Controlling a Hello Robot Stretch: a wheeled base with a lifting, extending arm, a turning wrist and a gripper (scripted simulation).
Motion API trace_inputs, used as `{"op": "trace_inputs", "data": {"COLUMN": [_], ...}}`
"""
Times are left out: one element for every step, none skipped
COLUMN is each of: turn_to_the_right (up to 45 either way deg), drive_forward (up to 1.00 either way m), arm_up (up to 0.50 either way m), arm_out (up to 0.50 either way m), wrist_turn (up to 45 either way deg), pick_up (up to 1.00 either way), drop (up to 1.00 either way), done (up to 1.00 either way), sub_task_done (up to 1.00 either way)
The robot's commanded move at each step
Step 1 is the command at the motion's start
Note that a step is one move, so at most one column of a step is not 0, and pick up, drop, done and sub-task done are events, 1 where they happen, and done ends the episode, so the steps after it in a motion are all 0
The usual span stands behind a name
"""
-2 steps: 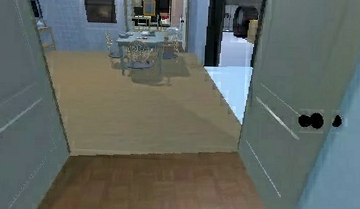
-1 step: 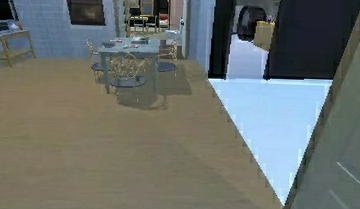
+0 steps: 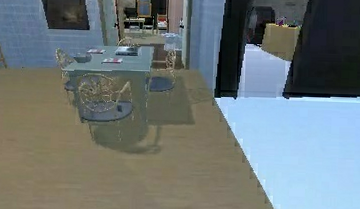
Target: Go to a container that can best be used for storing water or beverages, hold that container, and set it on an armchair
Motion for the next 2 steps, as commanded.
{"op": "trace_inputs", "data": {"turn_to_the_right": [-15.0,0.0], "drive_forward": [0.0,0.2], "arm_up": [0.0,0.0], "arm_out": [0.0,0.0], "wrist_turn": [0.0,0.0], "pick_up": [0.0,0.0], "drop": [0.0,0.0], "done": [0.0,0.0], "sub_task_done": [0.0,0.0]}}
